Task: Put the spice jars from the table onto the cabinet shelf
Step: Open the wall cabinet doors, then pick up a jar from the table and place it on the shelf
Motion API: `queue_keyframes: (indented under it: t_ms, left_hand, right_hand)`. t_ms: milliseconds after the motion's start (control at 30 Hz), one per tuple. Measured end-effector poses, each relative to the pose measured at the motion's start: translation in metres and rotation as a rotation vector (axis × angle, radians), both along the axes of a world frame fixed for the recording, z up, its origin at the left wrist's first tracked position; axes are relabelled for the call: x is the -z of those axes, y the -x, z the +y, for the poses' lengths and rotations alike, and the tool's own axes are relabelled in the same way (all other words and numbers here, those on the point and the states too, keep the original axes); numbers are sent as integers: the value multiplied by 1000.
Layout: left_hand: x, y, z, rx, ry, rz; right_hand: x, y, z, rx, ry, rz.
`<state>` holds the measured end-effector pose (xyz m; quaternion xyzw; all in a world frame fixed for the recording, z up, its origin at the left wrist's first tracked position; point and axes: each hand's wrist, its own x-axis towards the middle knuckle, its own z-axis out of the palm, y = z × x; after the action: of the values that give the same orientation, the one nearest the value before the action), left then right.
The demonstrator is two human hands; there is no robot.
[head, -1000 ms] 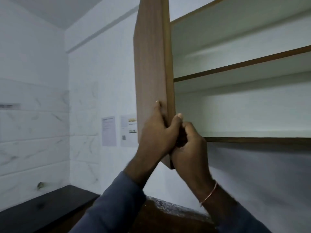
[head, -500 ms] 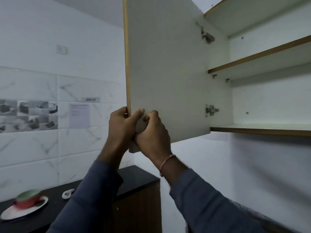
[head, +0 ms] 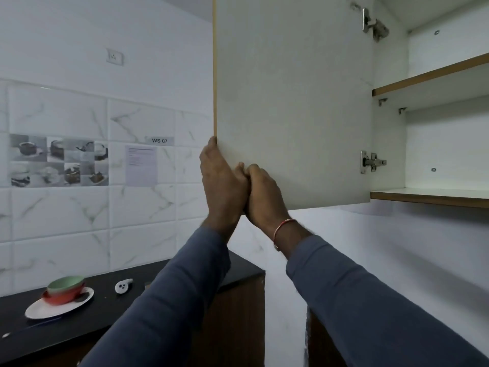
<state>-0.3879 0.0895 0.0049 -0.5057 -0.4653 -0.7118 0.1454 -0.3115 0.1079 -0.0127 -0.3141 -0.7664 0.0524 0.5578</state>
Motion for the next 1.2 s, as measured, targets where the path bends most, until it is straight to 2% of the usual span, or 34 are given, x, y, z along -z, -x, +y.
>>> queue_keyframes:
  t_ms: [100,133,200,300,433,633,900,1067,1200]
  left_hand:
    - [12,-22,6,-316,-53,321]
    - [19,-35,9,-333,-89,422]
    - [40,-60,23,-188,-97,486]
    - [83,-109,41,201,86,335]
    - [141,-180,51,527,284,381]
    - [266,-288,21,967,540,581]
    - [440,-321,-61,1242,911,831]
    - [493,-313,-97,1226,831,988]
    - [526,-304,-105,1270,715,1201]
  right_hand:
    - [9,-32,5,116,-12,-154]
    - [14,-46,8,149,1,-190]
    - [28,-76,11,200,26,-254]
    - [59,-135,16,308,98,-347]
    - [111,-217,5,533,183,-474]
    - [233,-329,-66,668,529,-459]
    - [406,-390,-195,871,1026,-284]
    - [453,-370,-237,986,1053,-152]
    - [478,-351,-256,1141,990,-99]
